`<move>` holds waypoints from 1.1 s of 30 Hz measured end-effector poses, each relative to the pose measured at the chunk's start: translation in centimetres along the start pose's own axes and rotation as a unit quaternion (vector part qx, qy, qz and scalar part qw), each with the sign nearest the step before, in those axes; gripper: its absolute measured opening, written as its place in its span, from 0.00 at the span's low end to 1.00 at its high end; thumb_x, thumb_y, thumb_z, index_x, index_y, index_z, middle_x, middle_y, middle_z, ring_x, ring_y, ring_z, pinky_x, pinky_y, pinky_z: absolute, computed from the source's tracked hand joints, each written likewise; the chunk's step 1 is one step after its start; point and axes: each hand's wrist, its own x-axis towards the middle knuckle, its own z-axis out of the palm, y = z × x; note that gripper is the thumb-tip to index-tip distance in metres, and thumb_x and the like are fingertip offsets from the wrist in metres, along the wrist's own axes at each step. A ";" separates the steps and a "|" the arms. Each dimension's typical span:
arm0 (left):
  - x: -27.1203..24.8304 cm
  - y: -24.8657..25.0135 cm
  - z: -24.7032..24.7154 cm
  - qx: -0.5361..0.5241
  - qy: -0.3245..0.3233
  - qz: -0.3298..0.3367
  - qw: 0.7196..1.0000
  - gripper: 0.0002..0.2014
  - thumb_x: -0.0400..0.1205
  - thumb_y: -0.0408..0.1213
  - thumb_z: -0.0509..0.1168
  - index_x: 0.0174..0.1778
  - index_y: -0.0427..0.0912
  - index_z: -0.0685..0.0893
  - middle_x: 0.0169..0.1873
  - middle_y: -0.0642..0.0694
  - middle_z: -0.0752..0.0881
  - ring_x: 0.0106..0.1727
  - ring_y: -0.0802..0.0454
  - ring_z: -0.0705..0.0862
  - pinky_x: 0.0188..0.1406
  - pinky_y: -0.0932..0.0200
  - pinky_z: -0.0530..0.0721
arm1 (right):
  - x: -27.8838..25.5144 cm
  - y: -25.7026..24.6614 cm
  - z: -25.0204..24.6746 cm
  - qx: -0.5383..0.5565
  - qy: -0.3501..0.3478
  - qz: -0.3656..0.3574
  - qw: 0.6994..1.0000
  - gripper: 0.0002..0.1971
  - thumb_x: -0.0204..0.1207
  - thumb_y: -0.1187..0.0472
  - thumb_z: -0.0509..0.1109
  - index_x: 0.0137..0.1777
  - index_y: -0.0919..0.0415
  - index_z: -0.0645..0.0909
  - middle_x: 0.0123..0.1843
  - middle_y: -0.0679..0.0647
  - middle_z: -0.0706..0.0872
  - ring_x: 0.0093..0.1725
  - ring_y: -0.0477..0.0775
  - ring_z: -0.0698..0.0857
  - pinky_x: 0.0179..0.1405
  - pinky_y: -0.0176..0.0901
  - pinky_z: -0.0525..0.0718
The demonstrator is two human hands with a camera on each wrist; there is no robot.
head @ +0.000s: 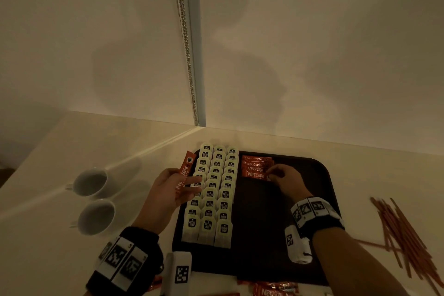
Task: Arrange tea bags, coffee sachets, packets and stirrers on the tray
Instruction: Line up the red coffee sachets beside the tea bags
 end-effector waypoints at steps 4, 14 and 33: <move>0.2 -0.1 0.1 0.002 -0.003 -0.002 1.000 0.04 0.86 0.27 0.52 0.52 0.36 0.72 0.41 0.36 0.91 0.32 0.47 0.88 0.30 0.60 0.83 | 0.7 0.3 1.0 0.018 0.026 0.026 0.999 0.09 0.76 0.67 0.69 0.54 0.56 0.84 0.62 0.53 0.82 0.64 0.52 0.79 0.64 0.45 0.76; 0.6 -0.6 -0.3 0.018 0.013 -0.006 1.000 0.03 0.85 0.27 0.57 0.48 0.36 0.76 0.44 0.35 0.89 0.36 0.45 0.87 0.33 0.60 0.83 | 1.2 0.1 1.7 0.034 0.099 0.025 0.994 0.08 0.76 0.68 0.70 0.53 0.61 0.83 0.58 0.57 0.84 0.61 0.54 0.81 0.61 0.43 0.76; 0.1 1.6 1.9 0.273 -0.038 0.219 0.936 0.08 0.71 0.29 0.76 0.41 0.46 0.91 0.32 0.52 0.91 0.36 0.53 0.89 0.39 0.72 0.84 | -7.9 -10.1 1.2 0.235 -0.173 -0.192 0.937 0.11 0.79 0.60 0.66 0.60 0.50 0.80 0.55 0.52 0.85 0.54 0.50 0.86 0.52 0.42 0.86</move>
